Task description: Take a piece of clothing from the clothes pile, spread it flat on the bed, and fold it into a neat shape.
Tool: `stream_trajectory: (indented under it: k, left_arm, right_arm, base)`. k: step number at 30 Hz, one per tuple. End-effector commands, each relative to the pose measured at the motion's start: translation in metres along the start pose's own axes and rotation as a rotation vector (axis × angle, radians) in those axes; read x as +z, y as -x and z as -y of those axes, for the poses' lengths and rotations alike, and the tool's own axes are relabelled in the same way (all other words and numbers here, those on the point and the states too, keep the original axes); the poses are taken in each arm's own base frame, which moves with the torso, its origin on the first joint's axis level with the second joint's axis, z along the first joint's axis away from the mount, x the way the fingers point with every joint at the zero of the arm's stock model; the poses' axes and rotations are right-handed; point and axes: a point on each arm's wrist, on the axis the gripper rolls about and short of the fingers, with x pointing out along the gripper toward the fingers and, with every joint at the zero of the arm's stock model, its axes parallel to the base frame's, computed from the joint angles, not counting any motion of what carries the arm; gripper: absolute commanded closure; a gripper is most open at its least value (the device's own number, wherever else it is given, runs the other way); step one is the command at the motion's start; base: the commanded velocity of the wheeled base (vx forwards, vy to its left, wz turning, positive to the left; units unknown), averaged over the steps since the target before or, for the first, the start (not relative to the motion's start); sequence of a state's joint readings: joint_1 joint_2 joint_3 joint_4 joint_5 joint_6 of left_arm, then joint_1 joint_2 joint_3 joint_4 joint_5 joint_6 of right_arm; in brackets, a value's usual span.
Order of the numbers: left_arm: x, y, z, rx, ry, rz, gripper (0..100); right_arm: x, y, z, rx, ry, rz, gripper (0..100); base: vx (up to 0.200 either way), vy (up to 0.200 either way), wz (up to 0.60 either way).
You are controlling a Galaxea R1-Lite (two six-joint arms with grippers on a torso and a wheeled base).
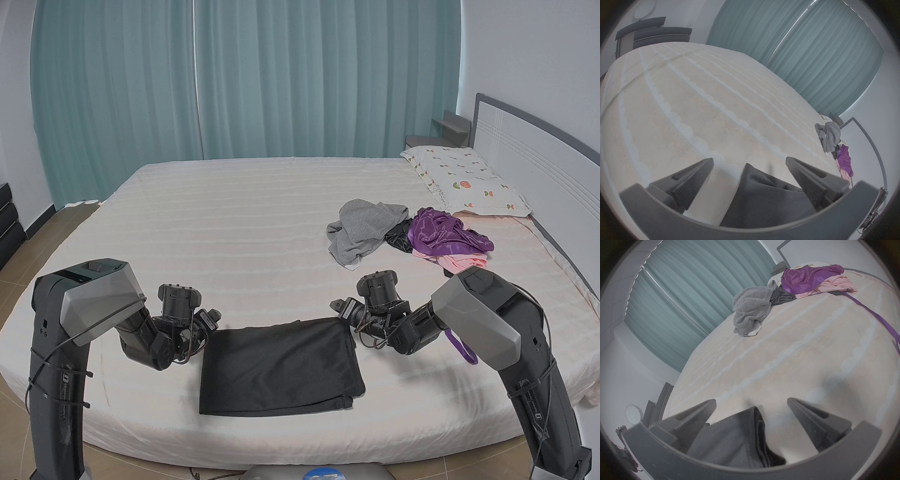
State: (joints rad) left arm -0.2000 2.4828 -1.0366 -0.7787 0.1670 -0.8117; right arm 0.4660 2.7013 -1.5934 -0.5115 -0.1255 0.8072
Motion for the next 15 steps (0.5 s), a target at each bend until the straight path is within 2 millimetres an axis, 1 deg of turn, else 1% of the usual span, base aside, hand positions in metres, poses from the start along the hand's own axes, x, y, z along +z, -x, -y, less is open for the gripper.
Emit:
stream_trajectory:
  k: [1, 3, 4, 5, 6, 7, 8, 9, 10, 12, 15]
  left_arm:
    - [0.007, 0.005, -0.001, -0.005, 0.048, 0.011, 0]
    - [0.014, 0.012, -0.005, -0.006, 0.098, 0.008, 0]
    - [0.014, 0.012, -0.005, -0.006, 0.098, 0.008, 0]
    - [0.017, 0.023, -0.008, -0.024, 0.127, -0.026, 0]
    - [0.017, 0.023, -0.008, -0.024, 0.127, -0.026, 0]
    - [0.020, 0.039, -0.010, -0.057, 0.165, -0.073, 0]
    - [0.020, 0.039, -0.010, -0.057, 0.165, -0.073, 0]
    - [0.021, 0.055, -0.009, -0.088, 0.210, -0.115, 0]
    - [0.021, 0.062, -0.010, -0.095, 0.233, -0.134, 0]
    - [0.017, 0.072, -0.016, -0.087, 0.255, -0.165, 0]
    - [0.008, 0.084, -0.026, -0.062, 0.264, -0.190, 0]
  right_arm:
    - [0.010, 0.026, -0.001, -0.002, -0.015, -0.014, 0]
    - [0.009, 0.046, 0.004, 0.012, -0.012, -0.034, 0]
    - [0.009, 0.046, 0.004, 0.012, -0.012, -0.034, 0]
    - [0.006, 0.064, 0.009, 0.050, -0.007, -0.058, 0]
    - [0.006, 0.064, 0.009, 0.050, -0.007, -0.058, 0]
    - [0.000, 0.087, 0.016, 0.109, -0.004, -0.099, 0]
    - [0.000, 0.087, 0.016, 0.109, -0.004, -0.099, 0]
    - [-0.006, 0.110, 0.023, 0.181, 0.021, -0.149, 0]
    - [-0.011, 0.120, 0.029, 0.201, 0.042, -0.177, 0]
    - [-0.021, 0.133, 0.037, 0.223, 0.078, -0.200, 0]
    - [-0.032, 0.142, 0.044, 0.225, 0.111, -0.222, 0]
  base:
    - [0.000, 0.000, 0.00]
    - [0.000, 0.000, 0.00]
    - [0.000, 0.000, 0.00]
    - [0.000, 0.000, 0.00]
    - [0.000, 0.000, 0.00]
    - [0.000, 0.000, 0.00]
    - [0.000, 0.000, 0.00]
    - [0.000, 0.000, 0.00]
    - [0.000, 0.000, 0.00]
    - [0.000, 0.000, 0.00]
    - [0.000, 0.000, 0.00]
